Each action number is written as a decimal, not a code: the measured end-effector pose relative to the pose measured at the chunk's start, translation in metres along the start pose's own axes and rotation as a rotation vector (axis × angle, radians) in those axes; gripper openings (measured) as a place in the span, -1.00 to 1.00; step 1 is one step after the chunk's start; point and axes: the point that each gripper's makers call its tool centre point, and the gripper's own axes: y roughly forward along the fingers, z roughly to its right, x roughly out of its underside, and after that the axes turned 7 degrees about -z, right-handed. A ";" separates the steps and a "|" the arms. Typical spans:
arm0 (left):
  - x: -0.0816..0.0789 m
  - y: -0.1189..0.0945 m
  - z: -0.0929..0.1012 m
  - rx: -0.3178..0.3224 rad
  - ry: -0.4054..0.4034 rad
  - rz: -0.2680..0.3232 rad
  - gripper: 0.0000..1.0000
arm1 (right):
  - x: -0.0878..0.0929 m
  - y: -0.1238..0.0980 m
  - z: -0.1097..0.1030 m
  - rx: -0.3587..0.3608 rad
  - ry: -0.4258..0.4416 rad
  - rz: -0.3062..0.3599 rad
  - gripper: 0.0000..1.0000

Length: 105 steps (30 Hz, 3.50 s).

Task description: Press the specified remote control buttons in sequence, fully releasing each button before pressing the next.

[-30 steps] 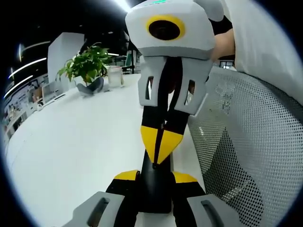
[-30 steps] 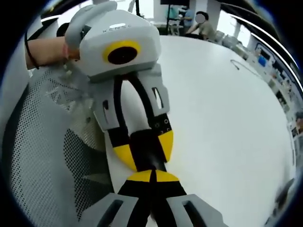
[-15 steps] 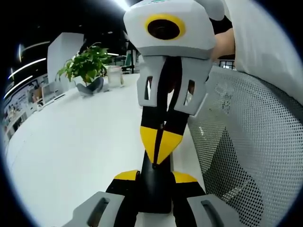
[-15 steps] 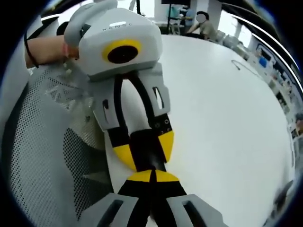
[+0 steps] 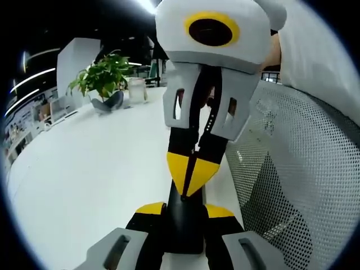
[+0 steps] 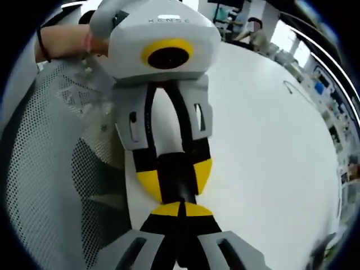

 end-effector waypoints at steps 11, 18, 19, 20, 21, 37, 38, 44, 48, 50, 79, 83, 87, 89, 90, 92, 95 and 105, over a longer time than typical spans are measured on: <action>-0.001 0.001 0.000 -0.002 0.004 -0.003 -0.50 | 0.000 0.000 0.000 0.049 -0.078 -0.018 -1.00; -0.001 0.000 0.001 -0.002 0.004 -0.004 -0.50 | -0.001 0.000 0.001 0.061 -0.088 -0.024 -1.00; -0.001 0.001 0.001 -0.002 0.004 -0.004 -0.50 | -0.001 0.000 0.000 0.069 -0.098 -0.026 -1.00; -0.001 0.001 0.001 -0.002 0.004 -0.004 -0.50 | 0.000 0.000 0.000 0.080 -0.112 -0.028 -1.00; -0.001 0.000 0.001 -0.002 0.004 -0.004 -0.50 | -0.001 0.000 0.000 0.088 -0.129 -0.030 -1.00; -0.001 0.000 0.000 -0.007 0.011 -0.016 -0.50 | -0.002 -0.001 0.004 0.077 -0.038 0.006 -1.00; -0.001 0.000 0.000 -0.007 0.011 -0.017 -0.50 | -0.001 -0.001 0.004 0.068 -0.019 0.012 -1.00; -0.001 0.000 0.000 -0.008 0.007 -0.013 -0.50 | -0.001 -0.001 0.003 0.066 -0.049 0.007 -1.00; -0.002 0.001 0.001 -0.034 -0.006 0.015 -0.49 | 0.000 -0.002 0.004 0.049 -0.033 0.009 -1.00; -0.002 0.002 -0.001 -0.044 -0.012 0.021 -0.49 | 0.001 -0.001 0.005 0.042 -0.030 0.017 -1.00; -0.003 0.003 -0.002 -0.045 -0.019 0.011 -0.48 | -0.005 -0.002 0.005 -0.027 0.126 0.185 -1.00; -0.003 0.003 -0.001 -0.043 -0.018 0.010 -0.48 | -0.005 -0.002 0.004 -0.031 0.110 0.177 -1.00; -0.003 0.001 -0.001 -0.041 -0.016 0.012 -0.48 | -0.007 -0.003 0.002 -0.018 0.092 0.178 -1.00; -0.003 0.000 -0.001 -0.041 -0.017 0.010 -0.48 | -0.009 -0.003 0.002 -0.010 0.028 0.156 -1.00; -0.003 0.000 -0.001 -0.042 -0.018 0.011 -0.48 | -0.010 -0.003 0.001 -0.013 0.026 0.153 -1.00; -0.003 -0.001 -0.001 -0.041 -0.018 0.013 -0.48 | -0.009 -0.003 0.003 -0.020 0.037 0.157 -1.00; -0.003 -0.001 -0.001 -0.040 -0.018 0.013 -0.48 | -0.008 -0.003 0.002 -0.018 0.047 0.187 -1.00; -0.003 0.000 -0.002 -0.043 -0.018 0.008 -0.48 | -0.008 -0.005 0.001 -0.027 -0.012 0.259 -1.00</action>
